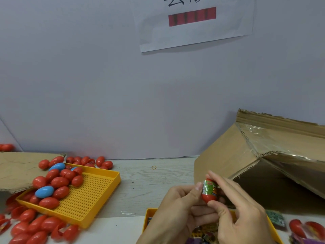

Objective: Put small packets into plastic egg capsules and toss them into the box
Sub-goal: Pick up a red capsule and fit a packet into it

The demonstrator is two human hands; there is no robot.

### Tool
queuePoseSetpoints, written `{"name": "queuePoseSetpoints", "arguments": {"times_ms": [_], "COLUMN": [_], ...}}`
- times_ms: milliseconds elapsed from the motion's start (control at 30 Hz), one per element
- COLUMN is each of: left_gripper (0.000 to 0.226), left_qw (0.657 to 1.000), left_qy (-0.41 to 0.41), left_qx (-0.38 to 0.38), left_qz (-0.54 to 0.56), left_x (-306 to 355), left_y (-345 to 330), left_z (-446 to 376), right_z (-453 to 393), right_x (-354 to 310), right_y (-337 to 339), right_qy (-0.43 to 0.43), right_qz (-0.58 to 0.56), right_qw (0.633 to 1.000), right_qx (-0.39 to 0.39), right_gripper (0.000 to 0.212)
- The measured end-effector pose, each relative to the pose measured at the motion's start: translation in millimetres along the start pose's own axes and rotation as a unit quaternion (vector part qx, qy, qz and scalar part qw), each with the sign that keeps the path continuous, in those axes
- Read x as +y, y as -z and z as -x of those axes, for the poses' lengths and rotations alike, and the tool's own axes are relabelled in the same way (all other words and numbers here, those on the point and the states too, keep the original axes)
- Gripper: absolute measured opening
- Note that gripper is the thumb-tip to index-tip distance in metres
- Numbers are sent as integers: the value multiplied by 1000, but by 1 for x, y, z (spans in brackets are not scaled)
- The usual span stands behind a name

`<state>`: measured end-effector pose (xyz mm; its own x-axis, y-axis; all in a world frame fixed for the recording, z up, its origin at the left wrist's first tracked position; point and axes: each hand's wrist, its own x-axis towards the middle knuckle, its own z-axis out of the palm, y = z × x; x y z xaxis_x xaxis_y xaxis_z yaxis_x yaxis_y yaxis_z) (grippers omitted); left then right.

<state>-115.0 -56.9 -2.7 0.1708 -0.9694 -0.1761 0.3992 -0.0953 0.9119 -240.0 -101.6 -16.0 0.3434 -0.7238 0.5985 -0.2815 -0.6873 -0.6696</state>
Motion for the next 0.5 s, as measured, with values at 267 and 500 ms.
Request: {"name": "queuePoseSetpoints", "arguments": {"times_ms": [267,500], "left_gripper": [47,49], "left_qw": [1000,999], "left_qy": [18,11], "left_qx": [18,5], "left_qz": [-12,-39], "left_x": [-1,-1], "left_y": [-3,-1], "left_z": [-3,-2], "right_z": [0,1], "right_x": [5,6], "right_y": [0,-1], "right_qy": [-8,-9], "right_qz": [-7,1], "right_qw": [1000,1000], "right_qx": [9,8], "right_gripper": [68,69]}}
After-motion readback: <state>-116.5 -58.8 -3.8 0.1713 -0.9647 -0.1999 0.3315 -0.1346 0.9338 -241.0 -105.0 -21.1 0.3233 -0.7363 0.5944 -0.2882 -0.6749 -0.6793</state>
